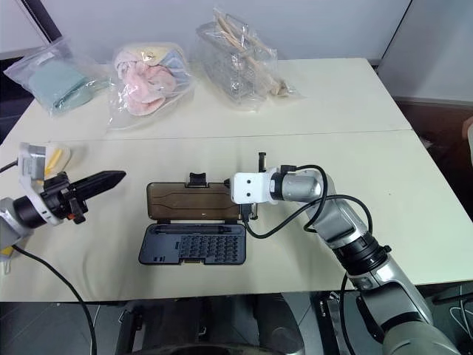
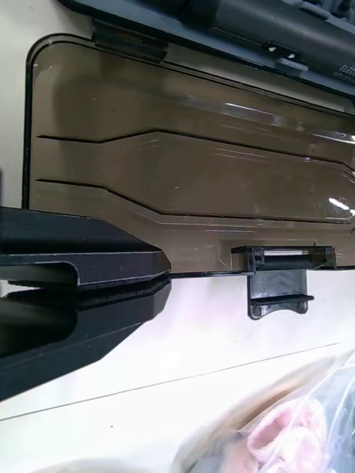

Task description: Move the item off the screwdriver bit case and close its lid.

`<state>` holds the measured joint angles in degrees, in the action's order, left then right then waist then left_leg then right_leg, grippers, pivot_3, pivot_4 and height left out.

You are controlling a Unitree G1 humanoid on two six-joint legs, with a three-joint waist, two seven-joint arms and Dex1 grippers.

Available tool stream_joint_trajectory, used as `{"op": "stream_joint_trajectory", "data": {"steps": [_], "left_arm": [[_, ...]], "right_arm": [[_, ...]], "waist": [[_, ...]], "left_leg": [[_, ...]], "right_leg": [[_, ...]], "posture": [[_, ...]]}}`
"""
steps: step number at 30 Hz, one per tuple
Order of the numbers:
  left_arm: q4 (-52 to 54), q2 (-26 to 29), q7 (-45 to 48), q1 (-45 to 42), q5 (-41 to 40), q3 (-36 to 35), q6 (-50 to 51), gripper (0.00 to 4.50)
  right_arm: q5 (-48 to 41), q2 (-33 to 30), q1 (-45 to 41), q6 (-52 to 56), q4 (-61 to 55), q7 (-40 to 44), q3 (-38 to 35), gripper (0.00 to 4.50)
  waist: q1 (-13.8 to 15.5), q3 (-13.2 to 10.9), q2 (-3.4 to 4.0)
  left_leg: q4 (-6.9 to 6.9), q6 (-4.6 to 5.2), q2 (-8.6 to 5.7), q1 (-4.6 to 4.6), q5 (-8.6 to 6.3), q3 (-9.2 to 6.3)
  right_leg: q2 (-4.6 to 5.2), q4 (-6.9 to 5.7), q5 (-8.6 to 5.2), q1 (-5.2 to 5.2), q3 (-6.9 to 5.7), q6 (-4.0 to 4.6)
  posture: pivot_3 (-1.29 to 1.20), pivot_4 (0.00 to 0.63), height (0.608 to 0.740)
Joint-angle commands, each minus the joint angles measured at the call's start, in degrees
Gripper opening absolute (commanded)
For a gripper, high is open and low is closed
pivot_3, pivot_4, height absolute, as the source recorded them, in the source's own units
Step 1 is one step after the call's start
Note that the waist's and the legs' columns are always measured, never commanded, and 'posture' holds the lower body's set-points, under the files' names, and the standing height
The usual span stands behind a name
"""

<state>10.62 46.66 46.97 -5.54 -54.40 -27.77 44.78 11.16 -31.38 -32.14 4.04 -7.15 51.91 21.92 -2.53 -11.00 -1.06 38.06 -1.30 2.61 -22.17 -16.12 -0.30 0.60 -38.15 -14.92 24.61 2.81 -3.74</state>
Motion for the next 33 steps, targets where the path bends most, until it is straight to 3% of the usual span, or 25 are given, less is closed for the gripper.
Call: {"op": "stream_joint_trajectory", "data": {"steps": [1,10,18,22,28,30,33], "left_arm": [[-6.72,-0.08,-4.36,-3.27,6.72,0.03,-4.36,0.08],[-18.38,-4.3,4.9,-10.5,22.84,18.04,-17.11,0.08],[-24.21,-7.38,12.67,-15.25,28.11,25.26,-21.62,0.08],[-24.34,-8.26,14.72,-16.88,28.27,26.02,-21.08,0.0],[-24.55,-8.8,16.3,-17.75,29.25,26.55,-21.17,0.0],[-24.74,-8.94,17.11,-18.26,29.51,27.01,-21.34,0.0],[-21.22,-8.21,19.61,-18.32,27.86,27.24,-18.84,0.0]], "right_arm": [[-0.08,-0.39,-0.45,-1.06,-2.88,-0.62,-1.62,0.0],[-0.2,-0.86,-0.13,-0.63,-4.79,-0.92,-1.8,0.0],[-0.64,-1.44,0.36,1.34,-7.23,-0.96,-2.73,0.0],[-0.81,-1.72,1.16,3.08,-8.43,-1.19,-3.17,1.34],[-0.61,-2.18,2.0,4.5,-9.96,-0.91,-3.36,4.36],[-3.19,-2.43,2.59,7.47,-12.08,-0.07,-5.42,4.36],[-15.11,-5.47,4.02,18.51,-20.09,4.61,-15.11,4.36]], "waist": [[0.05,0.0,0.0],[0.51,0.01,-0.02],[0.07,0.01,-0.02],[0.21,0.01,-0.02],[0.28,0.01,-0.03],[0.28,0.01,-0.03],[0.47,0.01,-0.02]], "left_leg": [[0.0,0.0,0.0,0.0,0.0,-0.02],[0.0,-0.06,-0.03,-0.08,0.03,0.01],[-0.01,-0.06,-0.01,-0.11,0.03,0.01],[0.0,-0.06,0.0,-0.12,0.03,0.0],[0.0,-0.06,-0.01,-0.13,0.03,0.0],[0.0,-0.06,-0.01,-0.13,0.03,-0.01],[0.0,-0.06,-0.01,-0.14,0.03,-0.02]], "right_leg": [[-0.01,0.0,0.0,0.0,-0.01,0.0],[0.02,0.04,0.0,0.02,-0.02,0.0],[-0.02,0.02,0.01,0.07,-0.02,-0.01],[-0.02,0.01,0.01,0.07,-0.02,-0.02],[-0.02,0.02,0.02,0.07,-0.02,-0.02],[-0.02,0.01,0.01,0.07,-0.02,-0.02],[-0.02,0.01,0.02,0.07,-0.03,-0.03]], "posture": [[0.0,0.15,0.737],[0.0,0.15,0.737],[0.0,0.15,0.737],[0.0,0.15,0.737],[0.0,0.15,0.737],[0.0,0.15,0.737],[0.0,0.15,0.737]]}}
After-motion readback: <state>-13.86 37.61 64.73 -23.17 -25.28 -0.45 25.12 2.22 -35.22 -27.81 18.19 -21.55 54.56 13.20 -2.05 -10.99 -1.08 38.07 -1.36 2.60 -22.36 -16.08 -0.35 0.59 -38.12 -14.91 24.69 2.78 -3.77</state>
